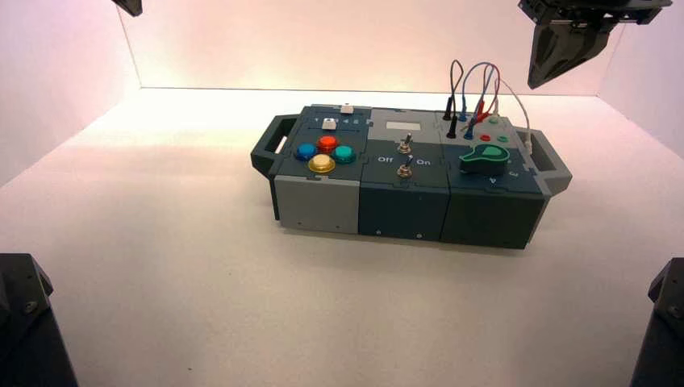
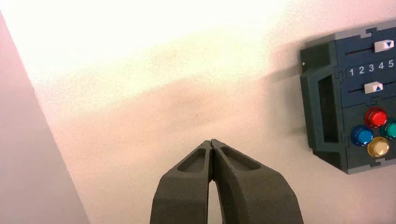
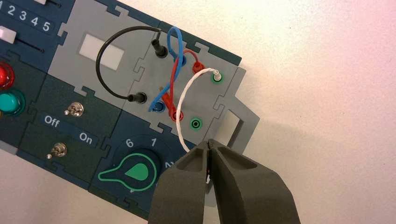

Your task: Flip the top switch off with the right gripper.

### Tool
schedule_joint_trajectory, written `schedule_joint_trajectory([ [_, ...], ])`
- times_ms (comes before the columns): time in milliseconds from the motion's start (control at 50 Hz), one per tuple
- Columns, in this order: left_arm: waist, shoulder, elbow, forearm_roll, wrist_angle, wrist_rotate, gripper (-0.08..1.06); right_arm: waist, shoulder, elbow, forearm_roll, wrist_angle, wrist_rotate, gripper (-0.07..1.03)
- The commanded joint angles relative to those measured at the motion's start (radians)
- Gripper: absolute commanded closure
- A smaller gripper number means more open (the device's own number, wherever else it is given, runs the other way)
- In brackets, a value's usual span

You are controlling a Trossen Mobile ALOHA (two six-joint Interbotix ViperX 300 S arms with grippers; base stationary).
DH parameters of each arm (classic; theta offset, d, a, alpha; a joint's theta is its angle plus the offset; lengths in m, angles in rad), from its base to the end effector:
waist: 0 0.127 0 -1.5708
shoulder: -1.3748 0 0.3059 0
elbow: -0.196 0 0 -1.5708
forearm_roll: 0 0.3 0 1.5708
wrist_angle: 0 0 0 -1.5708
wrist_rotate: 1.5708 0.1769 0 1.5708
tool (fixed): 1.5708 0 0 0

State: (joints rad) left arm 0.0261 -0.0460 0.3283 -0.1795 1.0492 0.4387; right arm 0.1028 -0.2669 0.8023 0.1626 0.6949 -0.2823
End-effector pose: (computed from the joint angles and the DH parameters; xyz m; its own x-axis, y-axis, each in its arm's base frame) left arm 0.3770 -0.0176 0.1764 0.2449 -0.1485 -0.9581 0.3423 0.9378 -0.0578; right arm 0.2927 0.0486 0.1136 0.3258 0.1378 -0.9353 -0.2817 0.9585 0.0431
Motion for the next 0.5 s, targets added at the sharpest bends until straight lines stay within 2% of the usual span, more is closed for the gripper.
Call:
schedule_joint_trajectory([
  [20,0.005,-0.018,-0.025,-0.003,-0.008,0.005,1.01,0.003,-0.006,-0.009,0.002,-0.005,0.0,0.98],
  [340,0.006,-0.048,-0.015,-0.006,-0.041,0.003,1.01,0.003,-0.017,-0.009,0.002,-0.009,0.0,0.98],
  [400,0.003,-0.061,-0.015,-0.021,-0.043,-0.002,1.01,0.003,-0.031,-0.006,0.008,-0.009,0.002,0.98],
  [480,0.003,-0.072,-0.014,-0.057,-0.052,-0.014,1.01,0.005,-0.046,-0.002,0.031,-0.003,0.015,0.98],
  [500,0.002,-0.081,-0.005,-0.097,-0.063,-0.023,1.01,0.005,-0.06,0.002,0.058,0.002,0.021,0.98],
])
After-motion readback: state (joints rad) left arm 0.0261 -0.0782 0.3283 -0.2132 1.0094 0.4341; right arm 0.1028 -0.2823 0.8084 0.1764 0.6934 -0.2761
